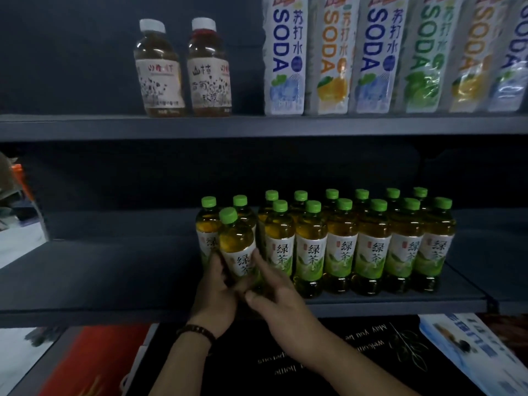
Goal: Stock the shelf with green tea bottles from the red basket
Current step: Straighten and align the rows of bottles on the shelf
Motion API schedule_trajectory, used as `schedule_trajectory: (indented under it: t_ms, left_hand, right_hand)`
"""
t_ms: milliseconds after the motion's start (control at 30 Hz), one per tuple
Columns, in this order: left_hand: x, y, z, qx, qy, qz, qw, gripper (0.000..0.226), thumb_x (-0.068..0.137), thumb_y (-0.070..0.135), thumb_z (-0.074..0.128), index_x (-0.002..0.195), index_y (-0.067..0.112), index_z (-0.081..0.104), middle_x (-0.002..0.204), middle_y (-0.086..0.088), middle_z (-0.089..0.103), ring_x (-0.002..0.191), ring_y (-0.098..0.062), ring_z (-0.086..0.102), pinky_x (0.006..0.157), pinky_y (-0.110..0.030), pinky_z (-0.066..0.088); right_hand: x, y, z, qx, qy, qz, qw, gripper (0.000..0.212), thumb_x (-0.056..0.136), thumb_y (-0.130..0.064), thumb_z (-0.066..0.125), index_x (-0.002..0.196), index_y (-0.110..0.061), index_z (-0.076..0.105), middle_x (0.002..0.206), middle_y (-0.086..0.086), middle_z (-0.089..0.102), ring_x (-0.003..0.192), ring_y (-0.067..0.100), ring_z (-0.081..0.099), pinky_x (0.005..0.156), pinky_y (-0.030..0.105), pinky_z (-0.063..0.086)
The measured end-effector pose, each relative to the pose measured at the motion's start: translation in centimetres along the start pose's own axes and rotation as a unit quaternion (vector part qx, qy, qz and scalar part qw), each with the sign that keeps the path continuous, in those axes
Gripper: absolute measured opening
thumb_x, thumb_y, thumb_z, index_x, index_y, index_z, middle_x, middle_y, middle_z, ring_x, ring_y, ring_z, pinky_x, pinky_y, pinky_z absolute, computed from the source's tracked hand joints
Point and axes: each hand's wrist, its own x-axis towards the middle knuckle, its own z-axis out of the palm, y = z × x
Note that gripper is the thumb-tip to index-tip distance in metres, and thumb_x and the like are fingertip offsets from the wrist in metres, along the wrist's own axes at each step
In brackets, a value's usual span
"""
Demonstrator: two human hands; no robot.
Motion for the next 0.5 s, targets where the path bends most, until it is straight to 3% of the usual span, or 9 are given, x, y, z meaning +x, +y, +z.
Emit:
schedule_trajectory:
  t_ms: [100,167,300,367,433,500]
  left_hand:
    - [0.3,-0.7,-0.2,0.018,-0.009,0.004,1.0,0.05,0.095,0.023,0.073,0.128,0.057,0.056,0.128,0.022,0.071,0.124,-0.01,0.063,0.106,-0.049,0.054]
    - [0.5,-0.7,0.0,0.017,-0.011,0.003,1.0,0.048,0.098,0.016,0.07,0.126,0.055,0.059,0.123,0.023,0.073,0.119,-0.006,0.066,0.103,-0.044,0.056]
    - [0.7,-1.0,1.0,0.026,0.02,0.032,0.999,0.048,0.097,0.014,0.071,0.133,0.043,0.055,0.123,0.02,0.069,0.115,-0.002,0.064,0.09,-0.028,0.054]
    - [0.6,-1.1,1.4,0.018,0.044,0.037,0.998,0.047,0.096,0.014,0.073,0.135,0.035,0.055,0.124,0.018,0.067,0.114,0.0,0.064,0.092,-0.028,0.054]
    - [0.4,-1.2,1.7,0.021,0.052,0.038,0.998,0.048,0.097,0.013,0.072,0.137,0.034,0.056,0.125,0.019,0.067,0.113,0.005,0.063,0.096,-0.028,0.055]
    - [0.1,-1.1,1.6,0.035,0.045,0.039,0.998,0.05,0.097,0.015,0.073,0.137,0.038,0.055,0.124,0.024,0.065,0.112,0.009,0.06,0.093,-0.023,0.053]
  right_hand:
    - [0.4,0.7,0.2,0.005,0.005,0.001,1.0,0.081,0.091,-0.045,0.062,0.161,-0.054,0.023,0.165,-0.023,0.018,0.158,0.001,0.01,0.132,0.039,0.016]
    - [0.5,0.7,0.5,0.002,0.013,0.002,1.0,0.086,0.086,-0.051,0.062,0.162,-0.052,0.023,0.168,-0.022,0.019,0.159,0.002,0.009,0.132,0.042,0.017]
    - [0.5,1.1,0.6,-0.008,0.017,0.019,1.0,0.089,0.086,-0.048,0.065,0.164,-0.046,0.023,0.169,-0.022,0.012,0.158,0.001,0.009,0.13,0.036,0.019]
    - [0.4,1.4,0.6,-0.026,0.014,0.022,0.999,0.09,0.084,-0.051,0.065,0.165,-0.04,0.027,0.172,-0.018,0.011,0.159,0.002,0.01,0.131,0.037,0.02]
    - [0.3,1.1,0.4,-0.048,0.01,0.019,0.999,0.085,0.088,-0.046,0.066,0.164,-0.034,0.031,0.172,-0.016,0.013,0.159,0.003,0.009,0.131,0.034,0.017]
    - [0.1,0.4,0.0,-0.07,0.004,-0.007,0.998,0.062,0.095,-0.034,0.065,0.153,-0.044,0.045,0.167,-0.016,0.029,0.156,0.003,0.023,0.129,0.031,0.023]
